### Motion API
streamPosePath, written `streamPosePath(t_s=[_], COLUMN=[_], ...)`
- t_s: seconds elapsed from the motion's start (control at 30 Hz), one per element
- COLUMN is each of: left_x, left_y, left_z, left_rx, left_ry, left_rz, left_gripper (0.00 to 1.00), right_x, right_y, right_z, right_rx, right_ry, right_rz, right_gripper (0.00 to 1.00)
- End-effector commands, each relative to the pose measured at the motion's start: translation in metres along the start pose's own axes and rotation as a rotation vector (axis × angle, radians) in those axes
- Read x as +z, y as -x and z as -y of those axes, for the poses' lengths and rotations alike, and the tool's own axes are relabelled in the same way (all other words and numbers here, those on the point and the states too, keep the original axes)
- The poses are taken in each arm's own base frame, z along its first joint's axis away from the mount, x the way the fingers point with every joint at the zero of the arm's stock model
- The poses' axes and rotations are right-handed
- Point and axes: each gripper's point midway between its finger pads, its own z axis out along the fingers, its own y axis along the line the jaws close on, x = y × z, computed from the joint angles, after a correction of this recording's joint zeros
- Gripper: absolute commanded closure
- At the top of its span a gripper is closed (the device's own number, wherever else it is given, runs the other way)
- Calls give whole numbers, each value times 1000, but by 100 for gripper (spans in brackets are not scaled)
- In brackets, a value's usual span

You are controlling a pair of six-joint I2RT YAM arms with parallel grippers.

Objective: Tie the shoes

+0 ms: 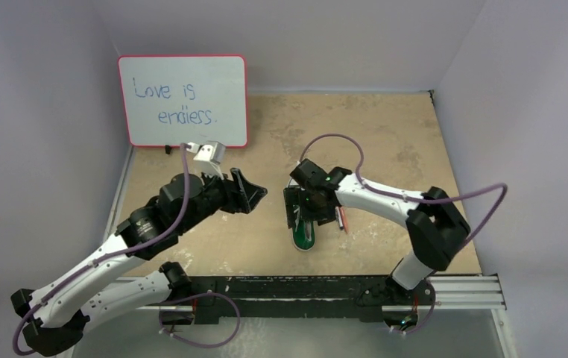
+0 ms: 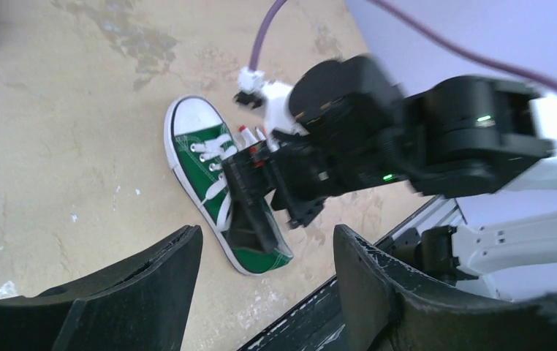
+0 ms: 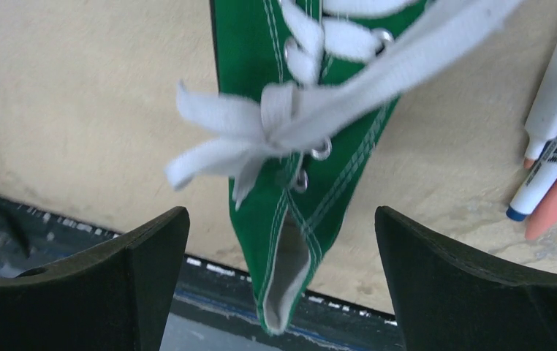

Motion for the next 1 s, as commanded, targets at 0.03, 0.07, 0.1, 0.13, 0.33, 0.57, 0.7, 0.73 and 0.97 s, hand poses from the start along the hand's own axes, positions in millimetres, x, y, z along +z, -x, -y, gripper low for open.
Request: streamPosePath(t_s=[0.03,0.07,0.1,0.13,0.33,0.57,0.7,0.73,0.97], left_x=[-36,-39,-43,-46,-71,-89,-90,-90,-100], left_y=[46,49,51,53,66,80,96,100,123], left_z=[3,3,4,3,-2,-7,0,2,4], left_rx=[37,43,51,58,47,46,26,24,-51], left_ry=[70,76,80,86,141,172,164,162,223], left_rz=[74,72,70,67,72,131,180,187,228], left_gripper=[34,34,34,34,34,34,34,34,34], right_x=[13,17,22,27,49,50,43,43,28], right_y=[15,15,17,18,20,66,119,133,236], right_z=[5,4,2,1,7,-2,8,14,62], right_rx=[2,-3,-7,-8,30,12,54,73,158], right_ry=[-194,-214,-230,-247,-360,-384,-372,-360,-327], right_rz=[20,21,26,32,57,199,261,272,373], right_gripper=[1,1,1,1,4,33,40,41,39])
